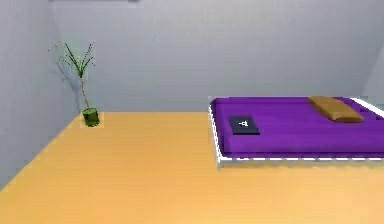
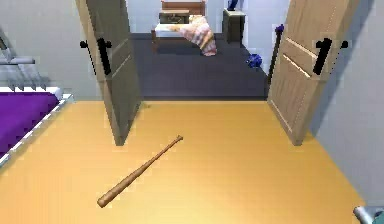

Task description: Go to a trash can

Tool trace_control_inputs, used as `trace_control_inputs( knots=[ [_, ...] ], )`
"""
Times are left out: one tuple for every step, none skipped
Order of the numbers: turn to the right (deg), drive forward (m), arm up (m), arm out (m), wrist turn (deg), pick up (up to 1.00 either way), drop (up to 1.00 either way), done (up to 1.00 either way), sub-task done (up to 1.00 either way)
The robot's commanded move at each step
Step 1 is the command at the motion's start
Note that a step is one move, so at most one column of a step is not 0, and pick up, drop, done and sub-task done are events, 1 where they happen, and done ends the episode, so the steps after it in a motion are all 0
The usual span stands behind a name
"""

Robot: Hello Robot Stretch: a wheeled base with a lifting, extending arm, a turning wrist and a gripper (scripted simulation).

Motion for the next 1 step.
trace_control_inputs(
  knots=[
    [45.0,0.0,0.0,0.0,0.0,0.0,0.0,0.0,0.0]
  ],
)
